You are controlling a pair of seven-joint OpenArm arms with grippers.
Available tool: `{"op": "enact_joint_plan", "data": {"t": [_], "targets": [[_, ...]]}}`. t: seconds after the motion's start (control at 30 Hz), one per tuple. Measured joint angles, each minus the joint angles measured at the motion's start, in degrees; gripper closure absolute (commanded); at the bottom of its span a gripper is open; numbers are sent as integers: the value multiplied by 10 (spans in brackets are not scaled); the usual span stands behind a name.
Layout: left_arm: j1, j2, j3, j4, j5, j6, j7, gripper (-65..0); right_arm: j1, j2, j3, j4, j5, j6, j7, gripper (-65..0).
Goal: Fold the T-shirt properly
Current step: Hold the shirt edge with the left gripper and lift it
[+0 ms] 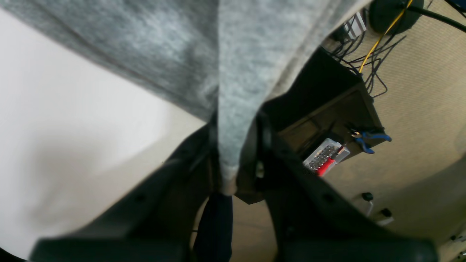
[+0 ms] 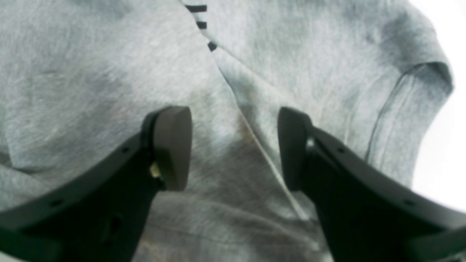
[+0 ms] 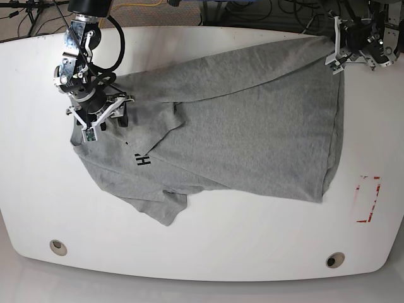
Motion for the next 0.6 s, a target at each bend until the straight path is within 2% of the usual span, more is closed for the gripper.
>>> {"op": "enact_joint_plan", "data": {"t": [0.27,0.6], "targets": [[0,0,0,2,0,0,0,-35,0,0,0,0,0,0,0,-358],[-7,0,-1,59,-2,0,-1,-35,3,0,0,0,0,0,0,-358]]}}
